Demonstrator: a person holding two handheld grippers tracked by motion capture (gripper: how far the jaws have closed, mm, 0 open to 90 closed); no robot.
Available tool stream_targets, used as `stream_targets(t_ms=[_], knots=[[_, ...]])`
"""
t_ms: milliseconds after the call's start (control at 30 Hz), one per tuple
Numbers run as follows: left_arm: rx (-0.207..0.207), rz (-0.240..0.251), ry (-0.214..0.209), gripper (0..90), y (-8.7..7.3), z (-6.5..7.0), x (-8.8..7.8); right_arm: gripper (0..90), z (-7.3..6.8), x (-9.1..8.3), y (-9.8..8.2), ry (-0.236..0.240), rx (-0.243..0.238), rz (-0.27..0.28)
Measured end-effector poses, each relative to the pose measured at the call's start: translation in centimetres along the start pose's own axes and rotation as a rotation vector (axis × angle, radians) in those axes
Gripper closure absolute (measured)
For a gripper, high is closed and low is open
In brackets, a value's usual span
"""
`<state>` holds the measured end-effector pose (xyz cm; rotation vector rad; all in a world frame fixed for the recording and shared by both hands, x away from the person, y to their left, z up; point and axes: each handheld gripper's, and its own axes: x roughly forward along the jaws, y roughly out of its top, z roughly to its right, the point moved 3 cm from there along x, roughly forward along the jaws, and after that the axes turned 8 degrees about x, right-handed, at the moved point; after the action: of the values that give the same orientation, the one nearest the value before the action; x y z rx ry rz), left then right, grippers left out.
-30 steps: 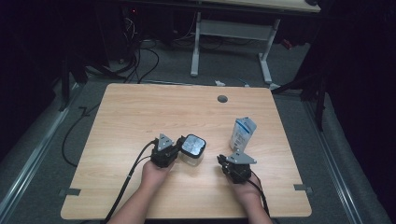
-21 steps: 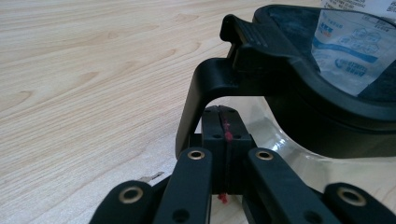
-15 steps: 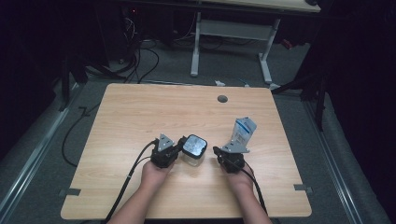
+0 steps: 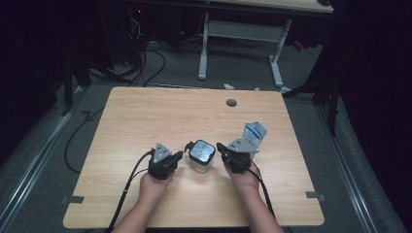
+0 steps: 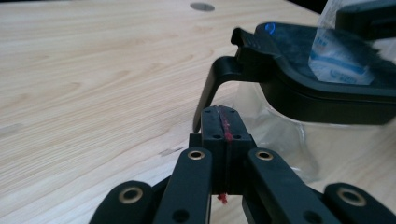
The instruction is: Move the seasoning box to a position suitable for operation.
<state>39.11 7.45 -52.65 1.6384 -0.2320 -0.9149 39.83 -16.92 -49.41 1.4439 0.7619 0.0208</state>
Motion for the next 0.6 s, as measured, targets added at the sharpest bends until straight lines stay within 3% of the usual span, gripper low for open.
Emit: stream_targets(t_ms=[133, 333, 600], knots=[[-0.007, 0.008, 0.01, 90.0, -0.7, -0.4, -1.9, 89.7, -0.7, 0.2, 1.0, 0.042, 0.016, 0.01], [-0.028, -0.018, 0.032, 89.1, -2.6, -1.7, -4.5, 88.7, -2.0, 1.8, 1.5, 0.044, 0.02, 0.002], [-0.04, -0.002, 0.039, 88.5, -2.6, -2.1, -5.1, 89.3, -3.0, 3.2, 3.6, 0.072, 0.024, -0.023]])
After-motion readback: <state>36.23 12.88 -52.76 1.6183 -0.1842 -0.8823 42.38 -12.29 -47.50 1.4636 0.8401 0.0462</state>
